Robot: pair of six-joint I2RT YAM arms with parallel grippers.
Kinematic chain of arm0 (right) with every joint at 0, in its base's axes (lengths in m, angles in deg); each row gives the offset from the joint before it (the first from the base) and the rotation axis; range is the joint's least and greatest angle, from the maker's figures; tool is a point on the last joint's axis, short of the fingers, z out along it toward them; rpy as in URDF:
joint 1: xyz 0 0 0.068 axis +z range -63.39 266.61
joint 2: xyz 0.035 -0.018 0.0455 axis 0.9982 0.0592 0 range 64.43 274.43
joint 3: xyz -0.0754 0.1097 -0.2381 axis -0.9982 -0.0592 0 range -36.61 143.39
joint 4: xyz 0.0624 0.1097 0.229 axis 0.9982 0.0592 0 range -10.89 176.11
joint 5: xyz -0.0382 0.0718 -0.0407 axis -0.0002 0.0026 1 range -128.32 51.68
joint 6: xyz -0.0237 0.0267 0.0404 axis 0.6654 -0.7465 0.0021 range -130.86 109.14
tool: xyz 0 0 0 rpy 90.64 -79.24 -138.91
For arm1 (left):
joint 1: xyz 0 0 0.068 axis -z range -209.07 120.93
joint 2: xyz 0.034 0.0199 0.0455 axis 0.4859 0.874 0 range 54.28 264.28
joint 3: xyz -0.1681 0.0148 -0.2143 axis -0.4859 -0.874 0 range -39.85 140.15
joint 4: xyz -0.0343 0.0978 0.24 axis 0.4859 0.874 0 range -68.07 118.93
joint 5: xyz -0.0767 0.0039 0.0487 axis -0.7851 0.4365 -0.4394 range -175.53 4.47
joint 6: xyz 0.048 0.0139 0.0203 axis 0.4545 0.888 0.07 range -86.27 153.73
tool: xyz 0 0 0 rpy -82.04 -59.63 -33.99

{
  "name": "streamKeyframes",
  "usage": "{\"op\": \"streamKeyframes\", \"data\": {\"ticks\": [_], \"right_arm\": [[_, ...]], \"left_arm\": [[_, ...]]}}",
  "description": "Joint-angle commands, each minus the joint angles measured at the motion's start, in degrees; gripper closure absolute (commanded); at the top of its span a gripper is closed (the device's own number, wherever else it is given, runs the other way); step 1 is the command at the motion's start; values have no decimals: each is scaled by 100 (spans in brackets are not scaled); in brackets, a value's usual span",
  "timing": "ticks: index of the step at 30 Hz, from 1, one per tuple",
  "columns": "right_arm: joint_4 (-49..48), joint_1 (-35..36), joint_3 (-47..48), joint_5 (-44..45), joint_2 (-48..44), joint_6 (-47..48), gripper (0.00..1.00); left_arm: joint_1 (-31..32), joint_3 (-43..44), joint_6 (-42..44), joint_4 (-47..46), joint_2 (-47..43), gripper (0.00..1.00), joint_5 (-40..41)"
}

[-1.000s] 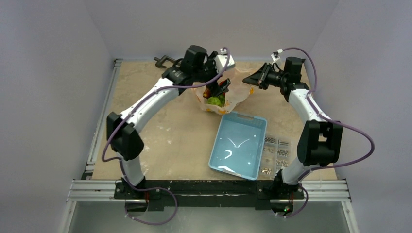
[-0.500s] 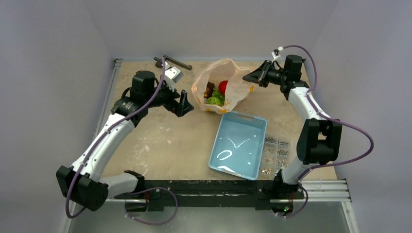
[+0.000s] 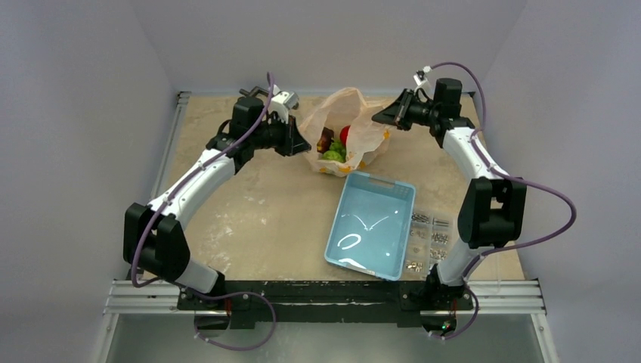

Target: Place the fake fruits into the plastic bag and tie a complex knot

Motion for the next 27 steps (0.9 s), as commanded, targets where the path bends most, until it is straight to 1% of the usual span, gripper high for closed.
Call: {"op": "streamKeyframes", "data": {"ticks": [1,3,5,8,11,13,15,18,20,23,25,27], "right_arm": [[-213,353,952,-56,64,543,100],[-262,617,1455,-56,144,841,100],[-207,905,2158,-103,298,1145,100],[-11,1305,3095,-192,605,1497,100],[385,1565,3896,-145,837,1839,100],[675,1584,4085,-79,796,1947,100],[1072,1586,3937,124,577,2219,100],[1292,1618,3169,342,24,2398,100],[1389,1716,2632,496,-189,2478,100],[1377,2009,1988,535,-242,2406,100],[1354,2235,1699,574,-171,2432,100],[1405,2392,1661,594,-10,2512,100]], "left_arm": [[-532,697,62,-295,-546,100,-491],[-812,916,91,-338,-774,100,-471],[-1099,1190,132,-344,-957,100,-480],[-1480,1637,150,-273,-1177,100,-663],[-1752,1999,208,-27,-1396,100,-754],[-1917,2271,353,433,-1507,100,-712],[-2096,2501,501,1048,-1568,100,-604],[-2601,2525,502,1755,-1623,100,-528],[-2885,2273,598,2105,-1708,100,-529],[-2980,1740,958,2523,-1829,100,-181],[-2990,1347,1191,2739,-1878,100,80],[-2990,964,1339,2799,-1931,100,252]]}}
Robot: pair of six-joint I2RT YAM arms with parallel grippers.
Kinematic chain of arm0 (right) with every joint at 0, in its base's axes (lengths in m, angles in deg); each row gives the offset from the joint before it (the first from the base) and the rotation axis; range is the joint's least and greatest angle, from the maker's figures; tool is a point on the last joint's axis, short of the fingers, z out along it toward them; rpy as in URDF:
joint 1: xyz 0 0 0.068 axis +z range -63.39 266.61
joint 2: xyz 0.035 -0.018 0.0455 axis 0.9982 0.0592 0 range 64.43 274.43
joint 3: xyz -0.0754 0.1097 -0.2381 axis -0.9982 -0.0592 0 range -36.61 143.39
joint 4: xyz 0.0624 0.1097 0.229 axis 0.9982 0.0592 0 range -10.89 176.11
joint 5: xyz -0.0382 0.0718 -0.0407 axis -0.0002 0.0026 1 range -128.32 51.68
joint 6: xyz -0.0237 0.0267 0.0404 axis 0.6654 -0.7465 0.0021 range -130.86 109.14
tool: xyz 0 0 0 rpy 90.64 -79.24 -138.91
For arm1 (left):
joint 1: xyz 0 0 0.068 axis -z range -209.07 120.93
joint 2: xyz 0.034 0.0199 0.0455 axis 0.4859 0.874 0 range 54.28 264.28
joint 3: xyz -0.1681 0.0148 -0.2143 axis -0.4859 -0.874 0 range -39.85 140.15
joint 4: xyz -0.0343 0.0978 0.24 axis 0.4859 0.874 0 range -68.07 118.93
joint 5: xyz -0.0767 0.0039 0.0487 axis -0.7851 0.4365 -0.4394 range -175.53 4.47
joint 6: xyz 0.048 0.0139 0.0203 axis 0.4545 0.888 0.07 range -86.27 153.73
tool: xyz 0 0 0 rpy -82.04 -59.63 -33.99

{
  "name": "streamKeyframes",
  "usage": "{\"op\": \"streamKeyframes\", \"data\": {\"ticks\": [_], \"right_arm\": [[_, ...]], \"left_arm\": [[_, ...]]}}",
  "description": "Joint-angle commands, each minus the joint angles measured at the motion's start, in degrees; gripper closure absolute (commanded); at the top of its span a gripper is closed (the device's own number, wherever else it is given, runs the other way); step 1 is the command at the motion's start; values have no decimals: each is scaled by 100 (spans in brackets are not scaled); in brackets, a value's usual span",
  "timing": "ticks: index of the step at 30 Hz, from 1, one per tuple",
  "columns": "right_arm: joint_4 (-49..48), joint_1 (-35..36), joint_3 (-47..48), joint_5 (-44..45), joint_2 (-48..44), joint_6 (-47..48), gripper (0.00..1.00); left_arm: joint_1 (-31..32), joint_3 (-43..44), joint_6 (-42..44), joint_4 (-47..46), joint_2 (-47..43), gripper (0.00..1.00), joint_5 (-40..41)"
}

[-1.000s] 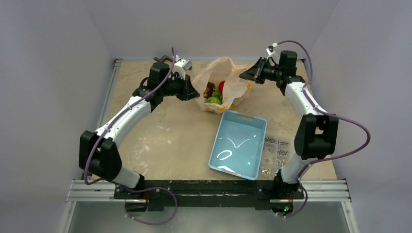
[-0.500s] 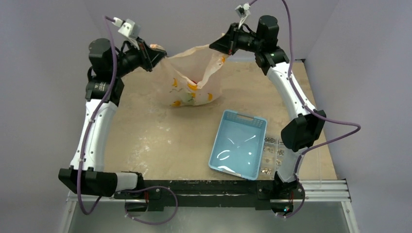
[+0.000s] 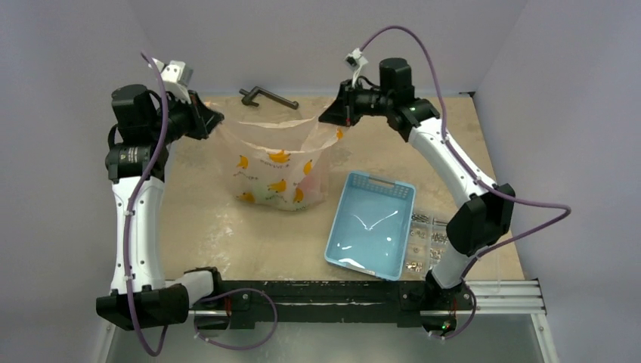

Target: Place the fake fruits into the plastic bag and tie a complex knot

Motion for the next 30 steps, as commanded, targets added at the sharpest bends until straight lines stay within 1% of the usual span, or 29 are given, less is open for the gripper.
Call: {"op": "streamKeyframes", "data": {"ticks": [1,2,3,5,6,7,8,9,12,16,18,20,21,23,24,25,26,27,28,29,30], "right_arm": [[208,399,-140,158,248,273,100],[287,403,80,168,342,283,100],[359,398,285,106,418,294,91],[624,353,710,68,525,467,66],[741,318,864,55,541,510,51],[811,269,953,11,525,516,41],[860,223,982,-77,465,484,35],[915,172,981,-127,405,491,31],[1230,160,843,-153,181,695,27],[1323,154,315,-468,-182,894,33],[1325,159,110,-603,-303,973,33],[1138,180,-63,-748,-352,898,37],[1054,185,-112,-800,-347,836,37],[1002,211,-100,-774,-267,804,35],[981,214,-108,-743,-214,790,36],[964,214,-106,-759,-181,794,49],[938,219,-104,-803,-155,792,66],[907,215,-95,-830,-154,788,78],[810,221,-100,-914,-180,709,89],[575,221,-120,-1165,-218,512,98],[235,220,-160,-1464,-273,189,100]], "left_arm": [[-58,-738,532,663,-22,100,504],[-57,-860,556,651,-67,100,526],[-57,-934,593,647,-77,100,506],[-53,-958,610,672,-106,100,526],[-57,-943,604,659,-116,100,531],[-58,-916,623,638,-118,100,466],[-54,-877,623,637,-122,100,383],[-53,-834,603,628,-108,100,353],[-56,-706,547,622,-47,100,344],[-57,-583,525,671,4,100,377],[-58,-558,533,704,1,100,386],[-58,-558,533,732,-11,100,398],[-52,-559,517,754,-30,100,407],[-57,-559,503,797,-58,100,363],[-58,-559,516,813,-72,100,315],[-56,-559,528,832,-86,100,294],[-58,-559,538,854,-94,99,291],[-58,-559,552,876,-102,99,293],[-54,-550,573,921,-96,98,330],[-58,-513,609,985,-72,93,377],[-62,-399,622,1067,-30,85,425]]}}
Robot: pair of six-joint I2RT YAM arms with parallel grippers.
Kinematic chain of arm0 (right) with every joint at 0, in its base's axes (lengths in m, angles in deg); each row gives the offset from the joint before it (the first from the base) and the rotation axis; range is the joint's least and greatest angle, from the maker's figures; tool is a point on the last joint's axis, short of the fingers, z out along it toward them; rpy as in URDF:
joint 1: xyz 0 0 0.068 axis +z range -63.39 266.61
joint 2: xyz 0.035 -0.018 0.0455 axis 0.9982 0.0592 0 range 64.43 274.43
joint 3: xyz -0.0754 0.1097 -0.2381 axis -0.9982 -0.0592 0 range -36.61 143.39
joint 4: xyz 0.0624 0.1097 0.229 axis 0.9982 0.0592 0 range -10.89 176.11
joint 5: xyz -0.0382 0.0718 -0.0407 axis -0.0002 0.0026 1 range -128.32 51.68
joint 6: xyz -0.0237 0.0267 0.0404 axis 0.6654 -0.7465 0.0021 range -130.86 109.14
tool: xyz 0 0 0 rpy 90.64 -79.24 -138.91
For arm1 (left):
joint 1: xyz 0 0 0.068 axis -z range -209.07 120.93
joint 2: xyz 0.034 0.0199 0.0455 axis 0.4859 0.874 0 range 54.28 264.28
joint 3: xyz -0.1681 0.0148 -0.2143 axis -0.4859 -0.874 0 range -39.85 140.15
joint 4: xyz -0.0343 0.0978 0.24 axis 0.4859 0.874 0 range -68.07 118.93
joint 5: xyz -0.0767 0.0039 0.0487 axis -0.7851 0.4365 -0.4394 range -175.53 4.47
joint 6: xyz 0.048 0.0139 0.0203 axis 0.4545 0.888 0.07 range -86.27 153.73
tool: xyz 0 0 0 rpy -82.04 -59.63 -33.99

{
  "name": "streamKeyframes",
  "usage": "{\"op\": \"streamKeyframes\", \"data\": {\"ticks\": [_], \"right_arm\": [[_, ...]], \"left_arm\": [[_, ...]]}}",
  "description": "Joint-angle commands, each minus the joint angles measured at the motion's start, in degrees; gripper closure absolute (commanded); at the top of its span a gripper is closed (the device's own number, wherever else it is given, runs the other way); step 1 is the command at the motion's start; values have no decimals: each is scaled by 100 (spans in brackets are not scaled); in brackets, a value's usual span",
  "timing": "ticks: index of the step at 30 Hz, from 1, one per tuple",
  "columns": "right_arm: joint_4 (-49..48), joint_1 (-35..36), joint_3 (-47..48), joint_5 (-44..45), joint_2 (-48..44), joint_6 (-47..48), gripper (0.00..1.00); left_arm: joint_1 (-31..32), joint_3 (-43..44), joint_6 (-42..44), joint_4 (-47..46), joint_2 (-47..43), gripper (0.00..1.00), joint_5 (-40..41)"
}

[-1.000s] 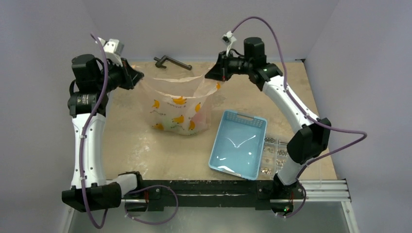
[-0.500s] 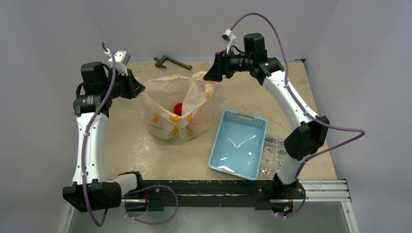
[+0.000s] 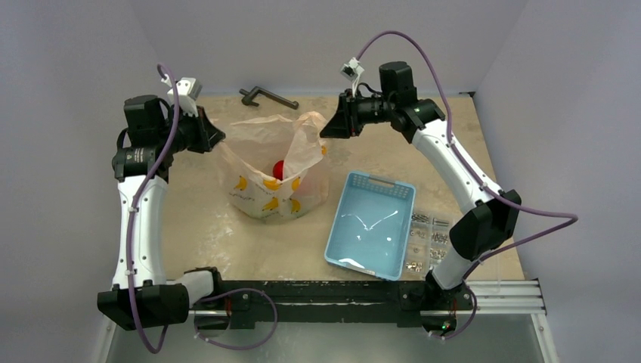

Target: Place the fake fruits into the plastic bag and tie a complex knot

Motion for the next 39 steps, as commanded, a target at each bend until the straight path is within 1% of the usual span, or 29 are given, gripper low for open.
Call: {"op": "streamKeyframes", "data": {"ticks": [1,2,3,4,5,6,8,9,10,12,13,15,18,22,28,29,30,34,35,37,39], "right_arm": [[-1284,4,-101,-891,-213,-958,100],[-1690,1,-115,-936,-274,-1290,100],[-2049,9,-107,-951,-326,-1569,100],[-2402,9,-149,-926,-379,-1798,100],[-2824,7,-261,-917,-437,-2219,100],[-3304,9,-433,-934,-478,-2433,100],[-3715,14,-643,-923,-498,-2716,100],[-3764,13,-706,-897,-496,-2723,99],[-3786,10,-755,-874,-493,-2724,98],[-3920,21,-867,-833,-515,-2743,97],[-4012,25,-895,-818,-521,-2793,97],[-4151,50,-902,-817,-530,-2888,97],[-4149,61,-830,-814,-529,-2916,95],[-4127,80,-723,-843,-550,-2950,94],[-4109,147,-696,-904,-591,-2900,91],[-4122,158,-688,-927,-596,-2879,91],[-4116,175,-672,-954,-595,-2851,90],[-3950,200,-524,-990,-564,-2725,87],[-3934,199,-490,-999,-559,-2741,86],[-3921,200,-417,-978,-557,-2786,86],[-4000,204,-402,-956,-548,-2879,90]], "left_arm": [[-87,528,139,280,0,71,32],[-150,710,296,355,90,55,-170],[-207,1010,520,514,191,42,-512],[-222,1333,777,690,311,32,-806],[-220,1726,1079,838,427,25,-1090],[-225,2072,1333,951,506,17,-1439],[-185,2445,1777,873,554,5,-2023],[-107,2448,1928,657,496,1,-2270],[87,2384,1997,422,460,0,-2322],[703,2237,2463,127,406,0,-1891],[1125,2186,2610,-3,425,0,-1716],[1701,2110,2485,-457,556,0,-1610],[2334,2177,2235,-1061,899,0,-1708],[2907,2120,2813,-1346,1211,0,-1599],[3148,2041,3288,-1438,1596,0,-1583],[3150,2055,3362,-1374,1650,4,-1599],[3150,2070,3444,-1292,1702,10,-1609],[3141,1927,3752,-1105,1652,37,-1791],[3141,1871,3853,-1050,1612,40,-1866],[3141,1723,4062,-951,1513,40,-2000],[3141,1613,4254,-871,1454,40,-2054]]}}
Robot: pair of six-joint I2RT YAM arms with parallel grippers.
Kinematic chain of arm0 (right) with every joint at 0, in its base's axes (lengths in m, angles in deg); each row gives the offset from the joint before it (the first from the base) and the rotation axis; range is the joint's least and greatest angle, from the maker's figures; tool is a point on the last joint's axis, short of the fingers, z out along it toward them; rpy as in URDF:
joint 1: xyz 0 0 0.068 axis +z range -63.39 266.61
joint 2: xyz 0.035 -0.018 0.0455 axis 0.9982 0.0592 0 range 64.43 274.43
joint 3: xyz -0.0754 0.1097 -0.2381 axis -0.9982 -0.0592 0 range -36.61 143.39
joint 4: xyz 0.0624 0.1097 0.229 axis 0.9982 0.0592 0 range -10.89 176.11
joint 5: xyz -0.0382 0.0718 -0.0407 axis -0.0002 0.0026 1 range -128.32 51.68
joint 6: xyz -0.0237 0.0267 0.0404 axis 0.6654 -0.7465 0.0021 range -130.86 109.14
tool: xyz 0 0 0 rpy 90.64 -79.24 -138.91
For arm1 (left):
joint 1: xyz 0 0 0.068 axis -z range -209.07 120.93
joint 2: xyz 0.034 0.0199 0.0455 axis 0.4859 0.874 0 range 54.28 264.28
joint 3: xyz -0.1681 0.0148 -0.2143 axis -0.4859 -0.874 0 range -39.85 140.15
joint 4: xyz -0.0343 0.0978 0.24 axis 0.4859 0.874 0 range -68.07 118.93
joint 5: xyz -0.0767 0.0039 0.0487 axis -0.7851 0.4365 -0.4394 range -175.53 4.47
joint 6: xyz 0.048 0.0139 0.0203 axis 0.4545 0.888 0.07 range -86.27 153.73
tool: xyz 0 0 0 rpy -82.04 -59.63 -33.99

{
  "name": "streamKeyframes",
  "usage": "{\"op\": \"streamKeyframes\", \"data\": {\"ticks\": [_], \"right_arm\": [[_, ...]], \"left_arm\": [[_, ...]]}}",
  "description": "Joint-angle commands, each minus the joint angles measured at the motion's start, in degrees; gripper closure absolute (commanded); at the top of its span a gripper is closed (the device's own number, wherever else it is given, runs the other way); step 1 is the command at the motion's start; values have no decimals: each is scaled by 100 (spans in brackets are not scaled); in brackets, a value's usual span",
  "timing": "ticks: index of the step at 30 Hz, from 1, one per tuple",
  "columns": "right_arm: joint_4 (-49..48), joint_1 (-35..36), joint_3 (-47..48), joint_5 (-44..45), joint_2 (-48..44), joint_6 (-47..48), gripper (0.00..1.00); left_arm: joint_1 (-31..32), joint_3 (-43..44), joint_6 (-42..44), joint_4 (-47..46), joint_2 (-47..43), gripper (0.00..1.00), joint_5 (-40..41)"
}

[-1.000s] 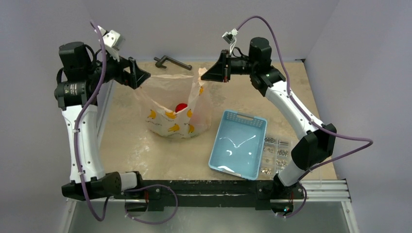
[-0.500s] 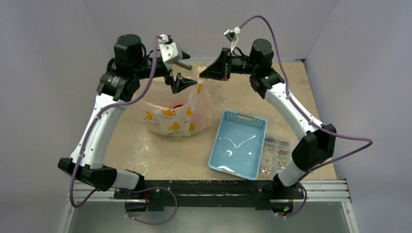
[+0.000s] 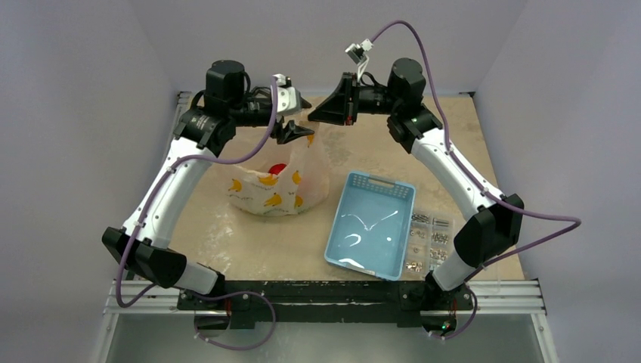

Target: Place the fake fruits into the plastic bag and tie a complex knot

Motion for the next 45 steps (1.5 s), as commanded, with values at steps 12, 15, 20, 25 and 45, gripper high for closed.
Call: {"op": "streamKeyframes", "data": {"ticks": [12,15,20,25,45], "right_arm": [[-148,-11,325,-375,-270,-75,71],[581,-260,370,-391,-413,578,47],[1440,-600,-215,607,-1116,2496,3],[-13,-155,-1214,1249,-1357,3336,1],[-1220,796,-1934,1376,-279,4407,100]], "left_arm": [[-43,-214,470,96,-273,86,-435],[-156,-336,91,-34,-359,100,-508],[-393,-418,-876,-482,-376,100,-633],[-404,-429,-1721,-796,-317,100,-711],[-697,-116,-2172,-660,-199,95,-799]]}}
